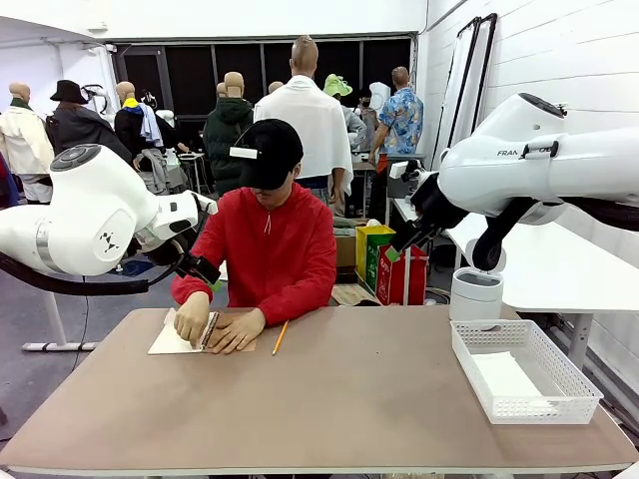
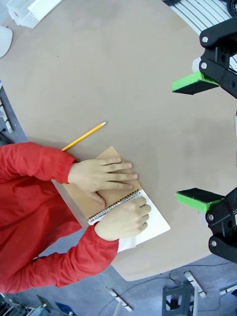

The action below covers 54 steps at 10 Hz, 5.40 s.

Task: Sort the paper based on its condition.
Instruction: If a person hands you a paper, place it in the Organizing basket , and if it's crumpled, put it in the Trash can.

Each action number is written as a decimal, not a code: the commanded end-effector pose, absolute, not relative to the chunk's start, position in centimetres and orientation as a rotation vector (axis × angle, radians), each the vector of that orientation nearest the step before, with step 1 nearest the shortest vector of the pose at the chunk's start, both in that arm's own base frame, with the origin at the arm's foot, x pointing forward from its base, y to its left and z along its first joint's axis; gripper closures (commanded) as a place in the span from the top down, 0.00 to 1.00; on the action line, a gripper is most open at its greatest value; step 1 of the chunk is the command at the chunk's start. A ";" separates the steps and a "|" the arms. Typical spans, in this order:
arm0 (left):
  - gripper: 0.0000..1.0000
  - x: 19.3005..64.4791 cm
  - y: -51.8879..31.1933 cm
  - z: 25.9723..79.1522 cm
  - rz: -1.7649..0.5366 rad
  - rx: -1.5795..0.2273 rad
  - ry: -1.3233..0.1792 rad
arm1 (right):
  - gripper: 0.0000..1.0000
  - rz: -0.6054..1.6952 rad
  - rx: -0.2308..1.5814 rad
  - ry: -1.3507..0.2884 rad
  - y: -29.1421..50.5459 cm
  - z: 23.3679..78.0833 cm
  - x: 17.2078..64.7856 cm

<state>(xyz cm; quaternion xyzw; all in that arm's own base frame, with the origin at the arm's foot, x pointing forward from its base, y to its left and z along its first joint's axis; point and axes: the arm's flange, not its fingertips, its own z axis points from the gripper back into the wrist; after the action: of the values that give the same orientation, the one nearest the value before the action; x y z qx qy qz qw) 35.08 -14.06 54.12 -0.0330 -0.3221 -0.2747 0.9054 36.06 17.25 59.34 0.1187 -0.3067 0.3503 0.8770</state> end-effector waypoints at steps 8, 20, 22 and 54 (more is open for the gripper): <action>1.00 35.1 -14.0 54.1 -0.566 -0.069 -0.670 | 1.00 0.730 0.241 -0.640 17.3 59.4 36.0; 1.00 35.1 -14.0 54.1 -0.566 -0.069 -0.670 | 1.00 0.730 0.241 -0.640 17.3 59.4 36.0; 1.00 35.1 -14.0 54.1 -0.566 -0.069 -0.670 | 1.00 0.730 0.241 -0.640 17.3 59.4 36.0; 1.00 35.1 -14.0 54.1 -0.566 -0.069 -0.670 | 1.00 0.730 0.241 -0.640 17.3 59.4 36.0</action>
<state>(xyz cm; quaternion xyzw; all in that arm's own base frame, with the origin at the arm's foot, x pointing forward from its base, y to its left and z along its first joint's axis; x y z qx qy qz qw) 35.08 -14.06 54.12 -0.0330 -0.3221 -0.2747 0.9054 36.06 17.25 59.34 0.1187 -0.3067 0.3503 0.8770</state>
